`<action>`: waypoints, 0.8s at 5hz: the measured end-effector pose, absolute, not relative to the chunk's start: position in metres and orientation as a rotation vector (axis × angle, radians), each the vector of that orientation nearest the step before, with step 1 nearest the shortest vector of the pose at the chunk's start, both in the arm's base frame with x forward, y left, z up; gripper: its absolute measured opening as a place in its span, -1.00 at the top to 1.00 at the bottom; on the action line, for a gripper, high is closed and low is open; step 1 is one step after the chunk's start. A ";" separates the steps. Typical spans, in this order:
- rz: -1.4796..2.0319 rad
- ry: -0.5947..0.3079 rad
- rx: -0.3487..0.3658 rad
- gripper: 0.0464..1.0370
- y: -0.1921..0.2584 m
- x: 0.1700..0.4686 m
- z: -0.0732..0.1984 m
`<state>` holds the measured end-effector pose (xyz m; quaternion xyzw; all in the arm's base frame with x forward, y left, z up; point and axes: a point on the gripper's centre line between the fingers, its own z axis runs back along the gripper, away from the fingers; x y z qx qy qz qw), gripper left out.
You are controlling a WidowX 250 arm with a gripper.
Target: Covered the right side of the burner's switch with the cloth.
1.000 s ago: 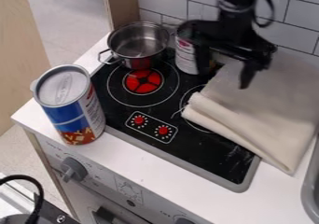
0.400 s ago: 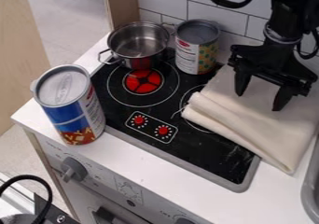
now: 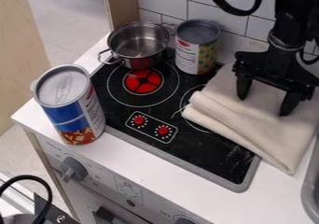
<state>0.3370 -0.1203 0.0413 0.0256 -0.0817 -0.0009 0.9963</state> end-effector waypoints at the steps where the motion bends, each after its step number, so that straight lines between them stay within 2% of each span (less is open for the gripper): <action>1: -0.008 -0.172 0.038 -0.82 -0.122 0.337 0.039; 3: -0.021 -0.144 0.014 0.23 -0.125 0.333 0.037; 4: -0.024 -0.119 -0.001 0.65 -0.127 0.330 0.036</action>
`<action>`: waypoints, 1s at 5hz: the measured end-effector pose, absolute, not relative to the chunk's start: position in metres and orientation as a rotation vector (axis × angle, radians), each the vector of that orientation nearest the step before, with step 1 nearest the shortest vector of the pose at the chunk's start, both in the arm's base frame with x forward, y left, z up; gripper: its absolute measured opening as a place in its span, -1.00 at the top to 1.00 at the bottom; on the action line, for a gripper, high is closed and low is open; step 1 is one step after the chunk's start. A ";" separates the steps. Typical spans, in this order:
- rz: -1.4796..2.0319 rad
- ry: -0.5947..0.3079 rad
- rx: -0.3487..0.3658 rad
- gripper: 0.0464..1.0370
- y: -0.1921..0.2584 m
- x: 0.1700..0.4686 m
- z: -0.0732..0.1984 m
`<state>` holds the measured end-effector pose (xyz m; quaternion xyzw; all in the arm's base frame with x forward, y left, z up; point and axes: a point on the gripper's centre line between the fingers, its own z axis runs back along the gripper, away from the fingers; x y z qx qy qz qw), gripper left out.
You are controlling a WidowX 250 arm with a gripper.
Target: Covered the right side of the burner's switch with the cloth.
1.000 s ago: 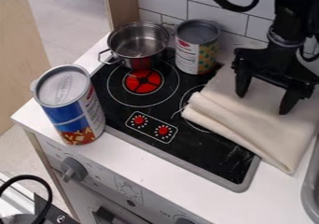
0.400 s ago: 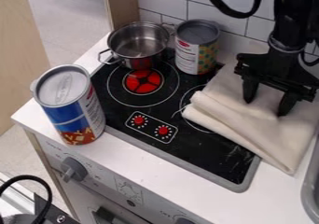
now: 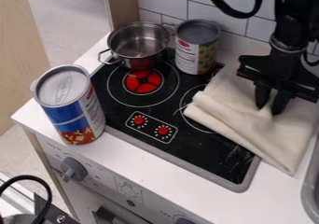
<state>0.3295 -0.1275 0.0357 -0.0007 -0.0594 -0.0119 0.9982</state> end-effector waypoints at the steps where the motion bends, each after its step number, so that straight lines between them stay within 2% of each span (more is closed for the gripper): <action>1: -0.015 -0.103 -0.003 0.91 -0.126 0.326 0.033; 2: -0.003 -0.095 0.025 0.97 -0.123 0.314 0.032; 5: 0.033 -0.050 0.054 0.98 -0.112 0.268 0.033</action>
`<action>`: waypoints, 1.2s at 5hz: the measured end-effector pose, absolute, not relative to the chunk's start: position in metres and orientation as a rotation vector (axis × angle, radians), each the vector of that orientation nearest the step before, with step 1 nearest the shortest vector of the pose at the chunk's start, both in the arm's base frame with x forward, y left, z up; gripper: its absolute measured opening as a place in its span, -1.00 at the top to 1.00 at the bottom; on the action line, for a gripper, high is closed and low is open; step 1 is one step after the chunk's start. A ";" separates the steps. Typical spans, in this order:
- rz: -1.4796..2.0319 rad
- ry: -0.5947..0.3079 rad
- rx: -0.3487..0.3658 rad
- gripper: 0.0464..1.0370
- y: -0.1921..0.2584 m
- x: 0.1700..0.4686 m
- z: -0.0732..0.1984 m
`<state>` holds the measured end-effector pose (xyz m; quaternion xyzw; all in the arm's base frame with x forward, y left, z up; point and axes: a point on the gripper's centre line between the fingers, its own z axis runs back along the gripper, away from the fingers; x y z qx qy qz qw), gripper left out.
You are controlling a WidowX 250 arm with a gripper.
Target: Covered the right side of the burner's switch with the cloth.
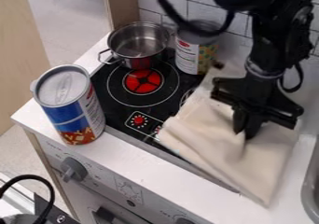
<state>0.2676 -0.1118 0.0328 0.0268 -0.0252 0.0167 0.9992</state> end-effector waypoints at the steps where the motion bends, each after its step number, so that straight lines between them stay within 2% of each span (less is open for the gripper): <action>1: 0.073 -0.062 0.099 0.98 -0.109 0.253 0.033; 4: 0.082 -0.064 0.124 0.95 -0.101 0.244 0.034; 5: 0.011 -0.055 0.122 0.65 -0.099 0.239 0.036; 6: -0.040 -0.027 0.097 0.15 -0.096 0.228 0.040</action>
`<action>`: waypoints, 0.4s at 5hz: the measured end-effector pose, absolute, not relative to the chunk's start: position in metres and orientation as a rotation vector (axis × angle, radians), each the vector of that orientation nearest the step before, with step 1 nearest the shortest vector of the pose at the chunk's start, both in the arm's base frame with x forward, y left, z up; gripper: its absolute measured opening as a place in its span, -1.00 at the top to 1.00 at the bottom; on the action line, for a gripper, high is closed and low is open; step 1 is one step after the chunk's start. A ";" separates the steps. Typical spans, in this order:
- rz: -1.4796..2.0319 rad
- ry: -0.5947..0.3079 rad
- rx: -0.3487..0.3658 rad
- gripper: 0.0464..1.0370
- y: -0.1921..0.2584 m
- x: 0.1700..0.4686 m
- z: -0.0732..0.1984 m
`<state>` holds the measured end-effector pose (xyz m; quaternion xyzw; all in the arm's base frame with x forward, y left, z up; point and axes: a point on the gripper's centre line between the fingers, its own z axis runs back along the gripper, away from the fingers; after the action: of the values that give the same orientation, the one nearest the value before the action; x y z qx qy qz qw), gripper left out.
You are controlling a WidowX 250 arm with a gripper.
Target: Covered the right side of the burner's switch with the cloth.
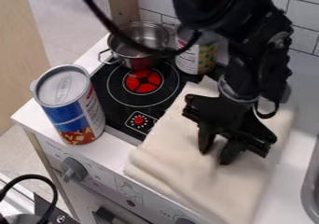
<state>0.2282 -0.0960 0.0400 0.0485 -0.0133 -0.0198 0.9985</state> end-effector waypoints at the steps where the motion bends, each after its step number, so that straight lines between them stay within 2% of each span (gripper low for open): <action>1: -0.027 -0.014 0.070 -0.45 -0.095 0.222 0.052; 2: -0.014 -0.020 0.073 -0.90 -0.093 0.219 0.059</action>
<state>0.2186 -0.0928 0.0590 0.0364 -0.0099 -0.0069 0.9993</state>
